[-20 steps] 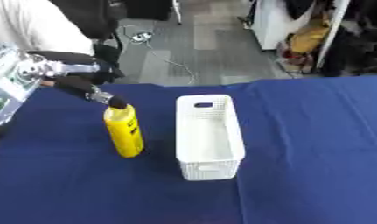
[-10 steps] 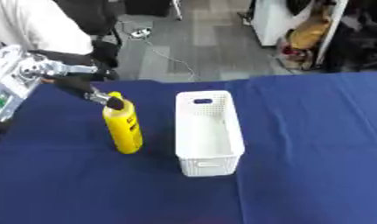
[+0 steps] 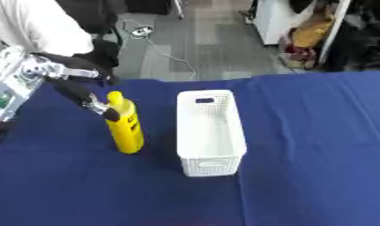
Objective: Pick up objects on the table and place them in the box.
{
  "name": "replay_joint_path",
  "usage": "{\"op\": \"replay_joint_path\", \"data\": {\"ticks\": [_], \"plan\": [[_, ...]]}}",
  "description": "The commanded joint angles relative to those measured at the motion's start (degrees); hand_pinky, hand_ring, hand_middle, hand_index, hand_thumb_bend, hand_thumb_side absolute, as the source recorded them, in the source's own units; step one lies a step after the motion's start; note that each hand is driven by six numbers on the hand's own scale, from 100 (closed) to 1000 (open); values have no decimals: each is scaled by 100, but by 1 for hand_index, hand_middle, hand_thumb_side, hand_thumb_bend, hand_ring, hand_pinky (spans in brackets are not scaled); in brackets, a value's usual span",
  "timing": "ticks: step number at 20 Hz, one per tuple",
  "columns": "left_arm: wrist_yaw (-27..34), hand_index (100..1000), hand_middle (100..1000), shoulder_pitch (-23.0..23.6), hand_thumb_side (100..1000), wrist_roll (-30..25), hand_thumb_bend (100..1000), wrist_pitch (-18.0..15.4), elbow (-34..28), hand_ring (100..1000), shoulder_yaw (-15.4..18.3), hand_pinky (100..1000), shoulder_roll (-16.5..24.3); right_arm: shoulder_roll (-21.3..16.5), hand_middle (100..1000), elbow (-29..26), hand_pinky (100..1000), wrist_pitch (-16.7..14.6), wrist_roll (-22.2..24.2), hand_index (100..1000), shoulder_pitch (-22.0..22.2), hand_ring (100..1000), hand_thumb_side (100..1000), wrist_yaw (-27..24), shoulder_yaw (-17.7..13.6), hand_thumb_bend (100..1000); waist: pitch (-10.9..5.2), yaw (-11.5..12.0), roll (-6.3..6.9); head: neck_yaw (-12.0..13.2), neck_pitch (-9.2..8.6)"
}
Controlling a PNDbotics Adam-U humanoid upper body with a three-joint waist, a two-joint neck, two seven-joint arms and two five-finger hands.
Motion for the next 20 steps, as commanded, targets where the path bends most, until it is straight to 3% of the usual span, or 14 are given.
{"op": "replay_joint_path", "data": {"ticks": [1,20], "plan": [[-34,992,926,-87,805,-52,1000,-11,6,905,13,915,63,-49,559,-89,444,-7,23,887,-90,550,905,-25,-29,121,-64,-8,-3,31,19],[-90,989,911,-122,760,-154,1000,-22,465,900,109,908,-90,19,560,-89,446,-5,78,890,-204,552,905,-68,-10,118,64,-147,-12,65,-20]]}}
